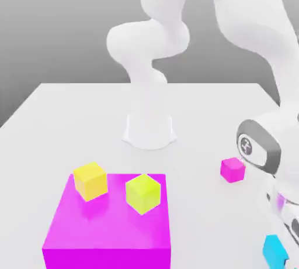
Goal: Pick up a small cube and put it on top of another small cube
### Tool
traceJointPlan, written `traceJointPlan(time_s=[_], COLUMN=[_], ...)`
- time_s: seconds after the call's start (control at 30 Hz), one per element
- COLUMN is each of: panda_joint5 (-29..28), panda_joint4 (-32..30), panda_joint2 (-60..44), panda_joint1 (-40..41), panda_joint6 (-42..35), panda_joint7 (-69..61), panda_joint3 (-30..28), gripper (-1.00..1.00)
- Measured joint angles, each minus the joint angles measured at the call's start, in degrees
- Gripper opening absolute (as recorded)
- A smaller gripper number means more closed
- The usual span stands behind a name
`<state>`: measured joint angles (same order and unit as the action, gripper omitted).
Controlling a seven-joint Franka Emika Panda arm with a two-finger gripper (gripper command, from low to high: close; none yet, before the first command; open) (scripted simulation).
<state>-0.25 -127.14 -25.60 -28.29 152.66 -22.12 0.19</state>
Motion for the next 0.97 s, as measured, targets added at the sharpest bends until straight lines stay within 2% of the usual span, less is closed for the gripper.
traceJointPlan(time_s=[0.3, 0.67, 0.83, 0.87, 0.97], panda_joint5=[3.5, -2.6, -2.4, -2.3, -2.3], panda_joint4=[-9.1, -22.0, -25.8, -26.2, -26.2], panda_joint2=[17.6, 39.7, 35.1, 33.9, 33.9], panda_joint1=[5.0, 18.1, 19.3, 19.3, 19.3], panda_joint6=[-9.1, -17.7, -9.2, -7.6, -7.6], panda_joint7=[9.4, 31.2, 32.8, 32.7, 32.7], panda_joint3=[-6.0, -10.4, -11.2, -11.3, -11.3], gripper=[-1.0, -1.0, -1.0, 1.0, 1.0])
